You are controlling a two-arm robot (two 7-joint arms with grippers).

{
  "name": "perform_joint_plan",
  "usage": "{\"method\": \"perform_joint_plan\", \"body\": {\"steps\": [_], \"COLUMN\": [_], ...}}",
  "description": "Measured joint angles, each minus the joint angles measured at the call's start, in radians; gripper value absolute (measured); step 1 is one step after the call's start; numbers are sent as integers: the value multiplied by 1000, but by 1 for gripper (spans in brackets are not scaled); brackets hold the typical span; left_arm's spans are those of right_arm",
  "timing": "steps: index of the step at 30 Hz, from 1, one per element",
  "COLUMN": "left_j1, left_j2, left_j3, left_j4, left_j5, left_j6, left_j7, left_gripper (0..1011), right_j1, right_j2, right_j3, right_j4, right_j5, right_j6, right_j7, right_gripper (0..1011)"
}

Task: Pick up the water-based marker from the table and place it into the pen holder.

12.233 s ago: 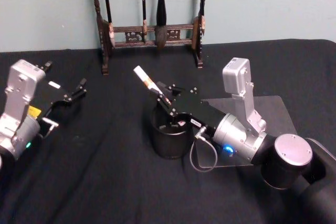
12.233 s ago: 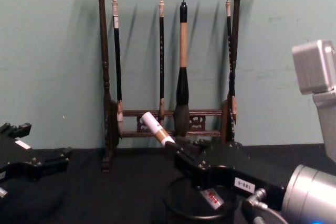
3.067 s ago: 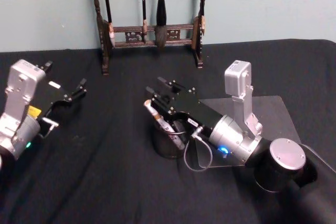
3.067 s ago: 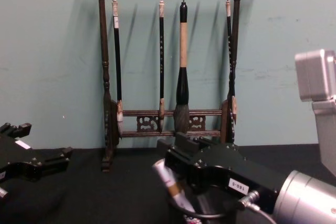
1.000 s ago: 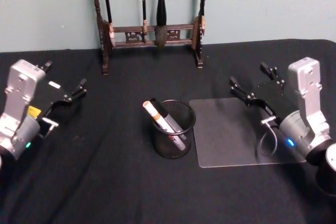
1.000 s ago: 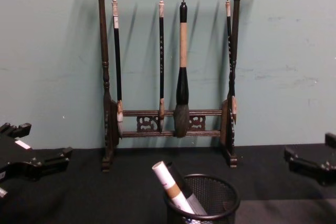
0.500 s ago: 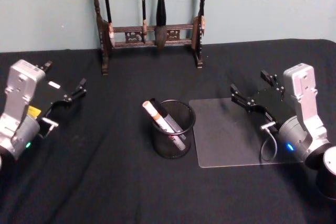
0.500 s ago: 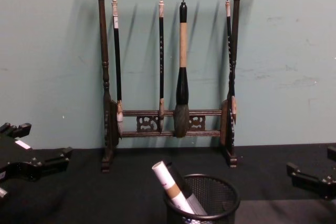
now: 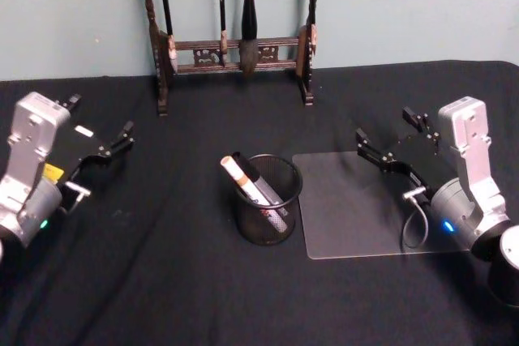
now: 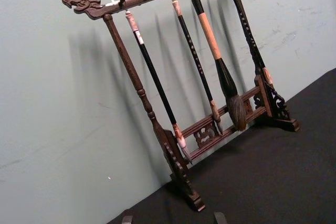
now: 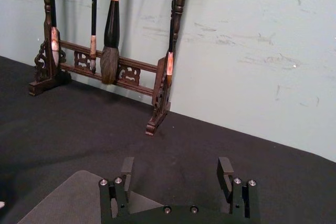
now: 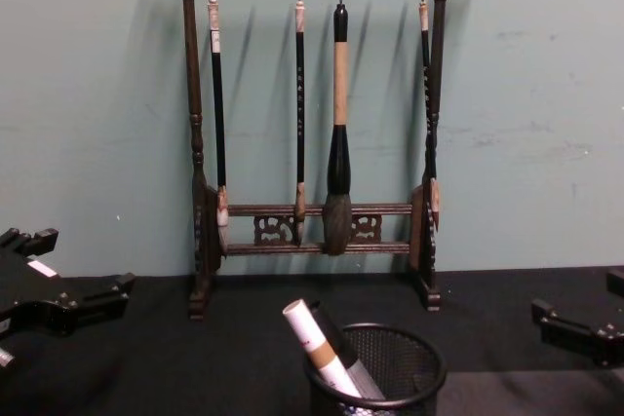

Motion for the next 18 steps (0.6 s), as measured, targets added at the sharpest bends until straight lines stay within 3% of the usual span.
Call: {"method": "perform_joint_plan", "body": {"steps": [18], "left_j1": [0], "left_j2": [0], "left_j3": [0], "left_j4": [0], "left_j5": [0], "left_j6": [0], "left_j7": [0], "left_gripper": [1001], "right_j1": [0], "right_j2": [1], "right_j3": [-1], "right_j4": [-2], "right_j5": [3], "right_j6": [-1], "right_j7": [0], "right_gripper": [1002]}}
